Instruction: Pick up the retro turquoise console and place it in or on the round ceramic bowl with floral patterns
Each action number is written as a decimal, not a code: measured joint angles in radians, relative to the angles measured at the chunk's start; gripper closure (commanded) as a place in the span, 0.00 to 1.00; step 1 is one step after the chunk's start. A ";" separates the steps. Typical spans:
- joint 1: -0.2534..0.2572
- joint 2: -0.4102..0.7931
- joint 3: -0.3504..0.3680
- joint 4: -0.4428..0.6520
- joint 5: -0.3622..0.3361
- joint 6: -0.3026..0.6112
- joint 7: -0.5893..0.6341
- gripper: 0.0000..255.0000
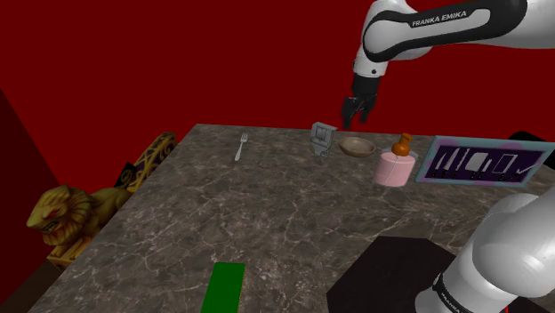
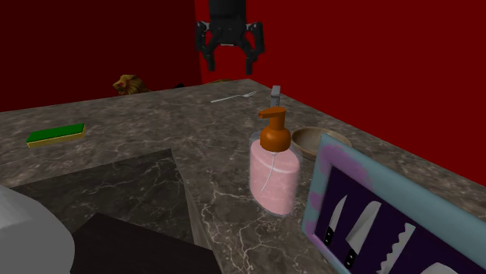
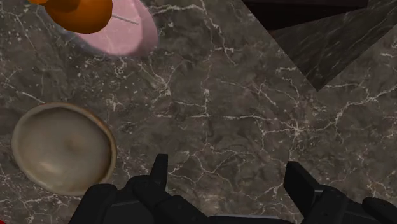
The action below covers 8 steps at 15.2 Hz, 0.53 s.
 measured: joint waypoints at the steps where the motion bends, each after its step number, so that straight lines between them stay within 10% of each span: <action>1: -0.002 0.025 -0.011 0.005 0.002 0.020 -0.016 0.00; 8: -0.017 0.293 -0.078 0.187 0.057 0.101 -0.137 0.00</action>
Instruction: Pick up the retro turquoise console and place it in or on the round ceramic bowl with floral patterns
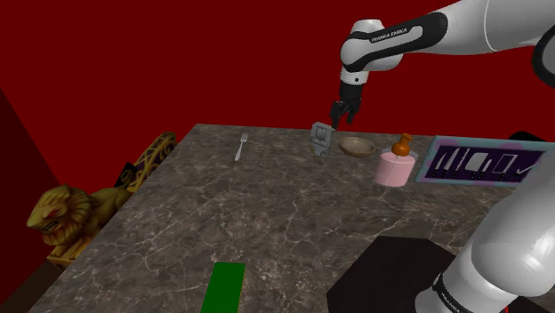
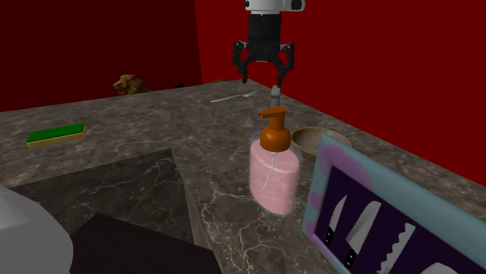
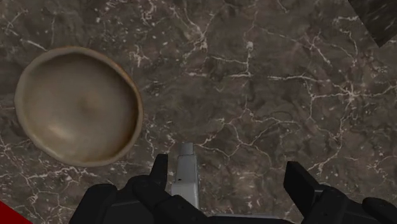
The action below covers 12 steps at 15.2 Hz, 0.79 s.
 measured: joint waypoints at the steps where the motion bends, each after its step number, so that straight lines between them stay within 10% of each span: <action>1: -0.006 0.039 -0.010 0.031 0.011 0.005 -0.022 0.00; 12: -0.023 0.195 -0.022 0.081 0.063 0.103 -0.082 0.00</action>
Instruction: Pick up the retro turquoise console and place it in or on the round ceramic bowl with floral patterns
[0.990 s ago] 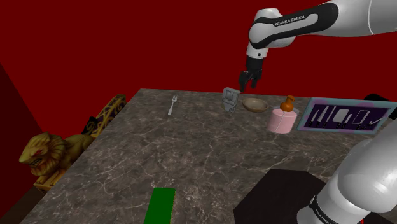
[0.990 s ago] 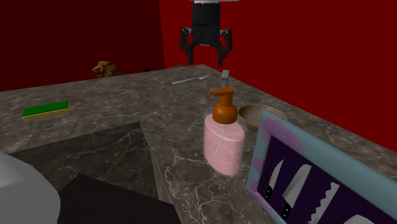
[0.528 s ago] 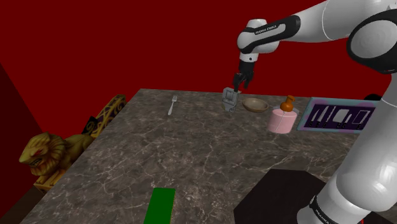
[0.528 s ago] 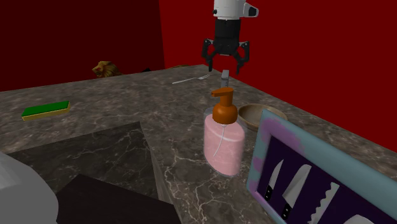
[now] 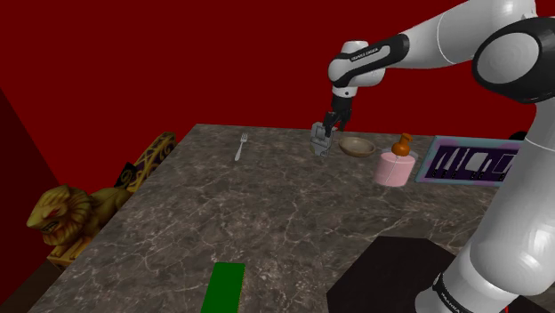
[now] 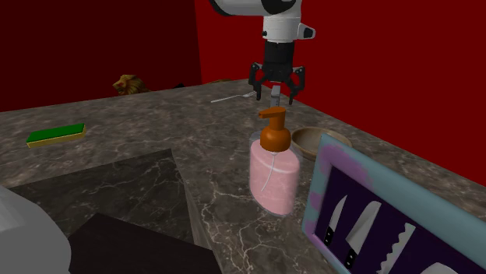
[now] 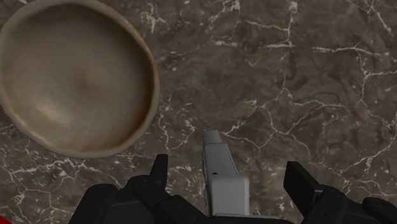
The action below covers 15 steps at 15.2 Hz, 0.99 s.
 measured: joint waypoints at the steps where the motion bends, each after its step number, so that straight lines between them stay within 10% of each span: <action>1: 0.000 0.001 0.000 -0.002 0.000 0.003 0.000 0.00; 6: 0.000 0.003 0.000 -0.002 0.001 0.006 -0.001 0.00; 7: 0.000 0.003 0.000 -0.002 0.001 0.006 -0.001 1.00; 15: 0.002 0.000 0.002 -0.004 0.002 0.006 0.000 1.00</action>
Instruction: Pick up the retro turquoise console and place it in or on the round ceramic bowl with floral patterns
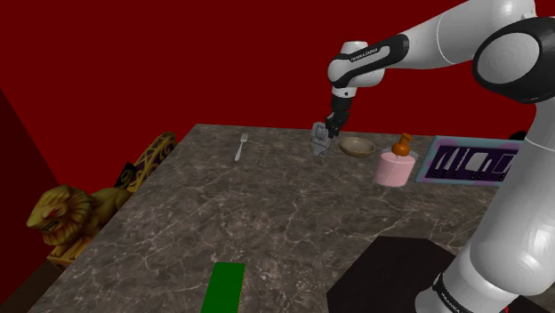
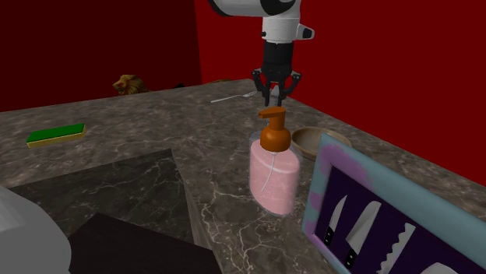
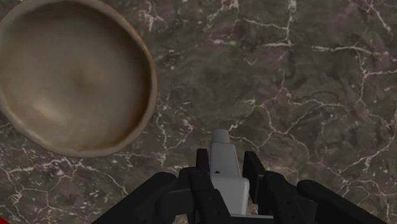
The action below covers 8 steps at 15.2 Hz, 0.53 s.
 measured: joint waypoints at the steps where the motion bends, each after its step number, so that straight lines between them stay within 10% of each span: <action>1: 0.000 -0.001 0.000 -0.001 0.000 0.000 0.000 1.00; 8: 0.000 -0.020 -0.002 0.041 -0.009 -0.061 0.008 1.00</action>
